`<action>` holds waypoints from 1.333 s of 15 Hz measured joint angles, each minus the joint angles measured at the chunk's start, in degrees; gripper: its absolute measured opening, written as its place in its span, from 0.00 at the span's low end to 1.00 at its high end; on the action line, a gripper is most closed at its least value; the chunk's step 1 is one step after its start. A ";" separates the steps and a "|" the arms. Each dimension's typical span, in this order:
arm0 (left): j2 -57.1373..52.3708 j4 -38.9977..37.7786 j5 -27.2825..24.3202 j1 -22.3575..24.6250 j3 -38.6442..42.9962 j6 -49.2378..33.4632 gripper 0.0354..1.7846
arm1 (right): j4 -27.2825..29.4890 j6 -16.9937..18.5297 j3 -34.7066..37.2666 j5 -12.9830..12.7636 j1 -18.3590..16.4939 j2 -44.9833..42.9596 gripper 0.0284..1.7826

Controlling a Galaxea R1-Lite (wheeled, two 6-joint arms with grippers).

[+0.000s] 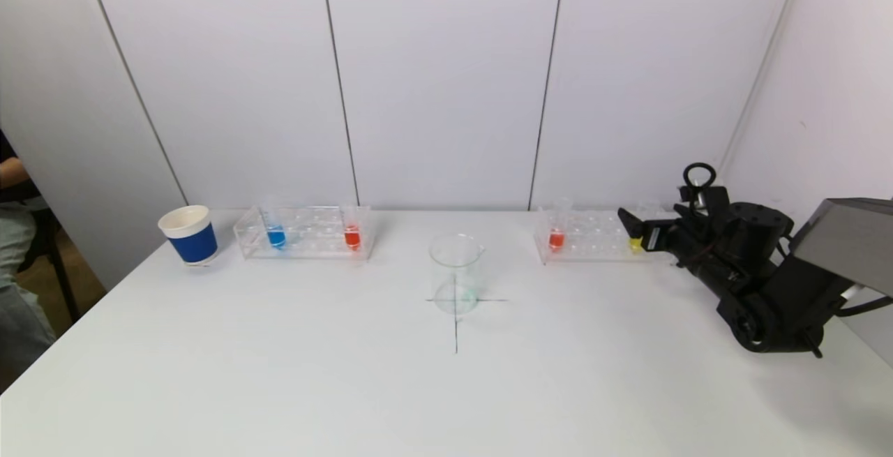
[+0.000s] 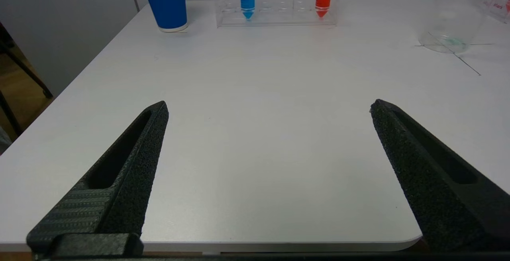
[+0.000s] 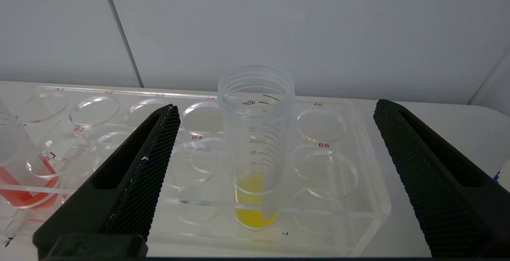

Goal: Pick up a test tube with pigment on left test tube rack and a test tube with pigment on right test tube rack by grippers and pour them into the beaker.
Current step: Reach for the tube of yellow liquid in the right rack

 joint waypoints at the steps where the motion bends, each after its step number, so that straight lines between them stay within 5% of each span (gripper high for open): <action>1: 0.00 0.00 0.00 0.00 0.00 0.00 0.99 | 0.04 0.02 -0.33 -0.01 0.04 0.15 0.99; 20: 0.00 0.02 0.00 -0.02 0.00 0.00 0.99 | 2.04 0.02 -4.40 0.02 0.96 2.32 0.99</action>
